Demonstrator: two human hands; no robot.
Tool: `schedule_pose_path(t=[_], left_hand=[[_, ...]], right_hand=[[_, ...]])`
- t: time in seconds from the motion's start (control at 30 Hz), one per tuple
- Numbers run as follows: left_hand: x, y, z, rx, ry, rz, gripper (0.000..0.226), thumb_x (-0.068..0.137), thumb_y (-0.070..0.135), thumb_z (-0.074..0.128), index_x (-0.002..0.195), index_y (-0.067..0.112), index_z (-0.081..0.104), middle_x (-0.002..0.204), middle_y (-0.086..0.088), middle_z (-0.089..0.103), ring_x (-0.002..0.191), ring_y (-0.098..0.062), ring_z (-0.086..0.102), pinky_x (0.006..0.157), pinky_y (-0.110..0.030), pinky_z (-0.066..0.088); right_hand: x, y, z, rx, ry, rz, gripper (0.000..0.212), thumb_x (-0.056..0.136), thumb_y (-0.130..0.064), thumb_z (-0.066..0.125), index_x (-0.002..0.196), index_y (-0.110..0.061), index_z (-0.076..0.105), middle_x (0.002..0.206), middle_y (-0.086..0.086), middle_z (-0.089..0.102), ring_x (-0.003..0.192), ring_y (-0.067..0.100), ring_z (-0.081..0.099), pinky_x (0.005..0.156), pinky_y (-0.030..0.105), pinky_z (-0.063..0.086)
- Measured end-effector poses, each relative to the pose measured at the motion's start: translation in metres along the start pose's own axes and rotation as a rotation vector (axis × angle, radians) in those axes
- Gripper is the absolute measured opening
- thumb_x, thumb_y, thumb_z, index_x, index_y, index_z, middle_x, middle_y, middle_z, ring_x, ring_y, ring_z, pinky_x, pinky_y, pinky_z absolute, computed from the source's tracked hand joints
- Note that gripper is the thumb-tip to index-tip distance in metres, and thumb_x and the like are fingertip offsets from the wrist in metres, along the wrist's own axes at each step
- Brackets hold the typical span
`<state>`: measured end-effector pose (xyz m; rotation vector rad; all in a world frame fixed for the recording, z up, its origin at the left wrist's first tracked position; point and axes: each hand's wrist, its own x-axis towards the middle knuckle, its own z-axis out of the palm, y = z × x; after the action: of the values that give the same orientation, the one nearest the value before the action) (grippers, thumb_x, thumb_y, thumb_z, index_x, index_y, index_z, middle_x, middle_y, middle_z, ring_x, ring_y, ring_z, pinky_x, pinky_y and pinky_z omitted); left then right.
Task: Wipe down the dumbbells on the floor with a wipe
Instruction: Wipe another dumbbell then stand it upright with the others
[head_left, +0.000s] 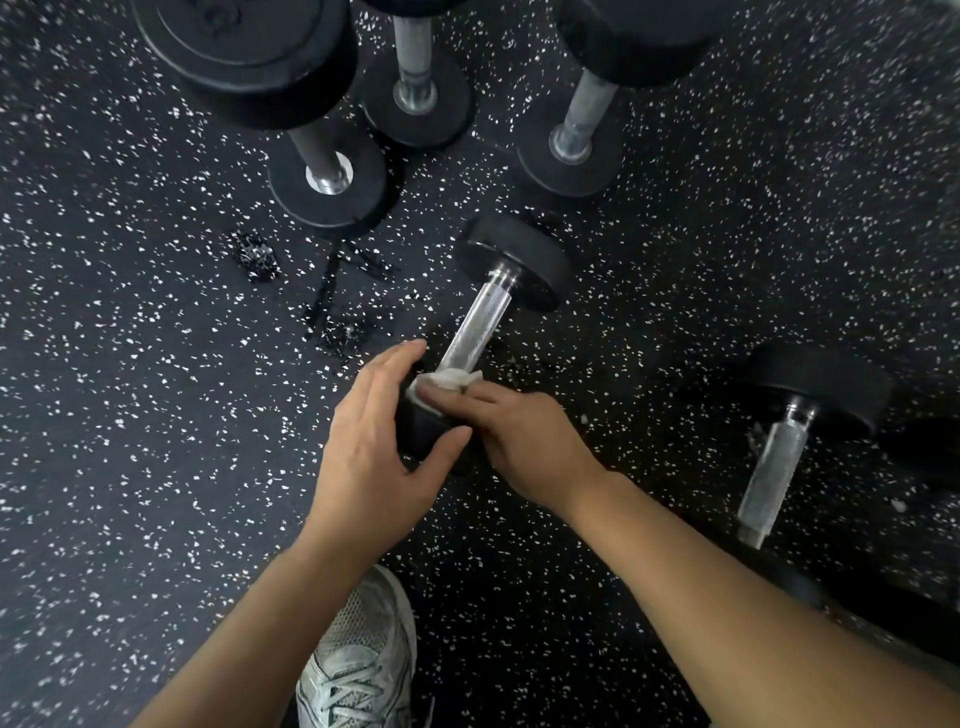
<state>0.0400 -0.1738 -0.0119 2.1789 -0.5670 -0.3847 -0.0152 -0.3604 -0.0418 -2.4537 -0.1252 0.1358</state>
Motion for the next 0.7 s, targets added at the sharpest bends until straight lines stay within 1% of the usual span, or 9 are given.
schedule_pose_path(t=[0.1, 0.17, 0.23, 0.3, 0.37, 0.47, 0.53, 0.6, 0.7], left_hand=[[-0.002, 0.000, 0.001, -0.008, -0.004, 0.009, 0.077, 0.089, 0.047, 0.068, 0.152, 0.012, 0.042, 0.147, -0.004, 0.052, 0.139, -0.021, 0.050, 0.112, -0.051, 0.045], [-0.002, 0.001, 0.001, 0.001, -0.014, 0.012, 0.077, 0.089, 0.048, 0.068, 0.152, 0.012, 0.042, 0.148, -0.003, 0.052, 0.139, -0.021, 0.050, 0.113, -0.050, 0.044], [-0.001, 0.001, 0.001, 0.012, -0.019, 0.007, 0.078, 0.089, 0.049, 0.068, 0.152, 0.013, 0.041, 0.150, -0.002, 0.050, 0.140, -0.021, 0.049, 0.114, -0.050, 0.044], [-0.001, 0.000, 0.001, 0.014, -0.020, 0.009, 0.078, 0.089, 0.049, 0.069, 0.153, 0.012, 0.042, 0.150, -0.002, 0.050, 0.141, -0.021, 0.048, 0.115, -0.050, 0.043], [-0.001, 0.000, 0.001, 0.000, -0.015, 0.010, 0.077, 0.090, 0.047, 0.069, 0.152, 0.011, 0.042, 0.149, -0.003, 0.051, 0.140, -0.020, 0.049, 0.114, -0.049, 0.043], [-0.001, -0.001, -0.001, -0.009, 0.004, -0.012, 0.077, 0.089, 0.047, 0.068, 0.152, 0.012, 0.042, 0.148, -0.001, 0.051, 0.139, -0.017, 0.049, 0.115, -0.045, 0.043], [-0.001, 0.000, -0.002, -0.013, 0.004, -0.016, 0.076, 0.088, 0.047, 0.068, 0.152, 0.013, 0.043, 0.147, 0.001, 0.051, 0.139, -0.015, 0.049, 0.115, -0.043, 0.043], [-0.001, 0.002, -0.002, -0.012, -0.007, -0.016, 0.076, 0.089, 0.047, 0.070, 0.151, 0.015, 0.042, 0.147, 0.003, 0.050, 0.138, -0.015, 0.049, 0.115, -0.043, 0.042], [-0.001, 0.003, -0.002, 0.006, -0.020, -0.030, 0.078, 0.090, 0.049, 0.072, 0.152, 0.014, 0.041, 0.149, 0.001, 0.050, 0.139, -0.017, 0.049, 0.115, -0.046, 0.043]], right_hand=[[0.009, 0.004, -0.010, -0.033, 0.093, -0.062, 0.045, 0.104, -0.031, 0.046, 0.148, -0.036, 0.054, 0.119, -0.007, 0.073, 0.072, 0.018, 0.071, 0.059, 0.038, 0.061], [0.021, 0.014, -0.019, 0.026, 0.296, 0.067, 0.041, 0.107, -0.034, 0.046, 0.146, -0.035, 0.056, 0.117, -0.005, 0.074, 0.073, 0.011, 0.069, 0.060, 0.031, 0.059], [0.029, 0.026, -0.022, 0.040, 0.435, 0.239, 0.039, 0.109, -0.028, 0.046, 0.145, -0.035, 0.057, 0.121, -0.006, 0.073, 0.086, 0.006, 0.069, 0.069, 0.024, 0.058], [0.026, 0.023, -0.013, 0.098, 0.396, 0.269, 0.040, 0.109, -0.024, 0.047, 0.146, -0.032, 0.058, 0.128, -0.005, 0.072, 0.097, 0.009, 0.071, 0.079, 0.031, 0.062], [0.014, 0.008, -0.003, 0.099, 0.251, 0.155, 0.045, 0.104, -0.025, 0.044, 0.146, -0.033, 0.057, 0.135, -0.006, 0.068, 0.097, 0.015, 0.073, 0.078, 0.041, 0.064], [-0.001, -0.003, -0.002, 0.014, 0.020, -0.031, 0.055, 0.096, -0.024, 0.042, 0.149, -0.036, 0.053, 0.134, -0.010, 0.068, 0.091, 0.020, 0.075, 0.073, 0.043, 0.063], [0.005, 0.002, -0.009, -0.074, 0.069, -0.114, 0.047, 0.101, -0.028, 0.045, 0.146, -0.034, 0.057, 0.123, -0.009, 0.073, 0.076, 0.019, 0.073, 0.060, 0.039, 0.061], [0.017, 0.009, -0.019, -0.024, 0.240, -0.032, 0.041, 0.109, -0.038, 0.040, 0.144, -0.030, 0.060, 0.118, -0.004, 0.075, 0.069, 0.018, 0.071, 0.054, 0.035, 0.059], [0.029, 0.022, -0.025, 0.025, 0.420, 0.244, 0.039, 0.109, -0.029, 0.041, 0.145, -0.033, 0.059, 0.123, -0.005, 0.073, 0.093, 0.014, 0.072, 0.074, 0.028, 0.059]])
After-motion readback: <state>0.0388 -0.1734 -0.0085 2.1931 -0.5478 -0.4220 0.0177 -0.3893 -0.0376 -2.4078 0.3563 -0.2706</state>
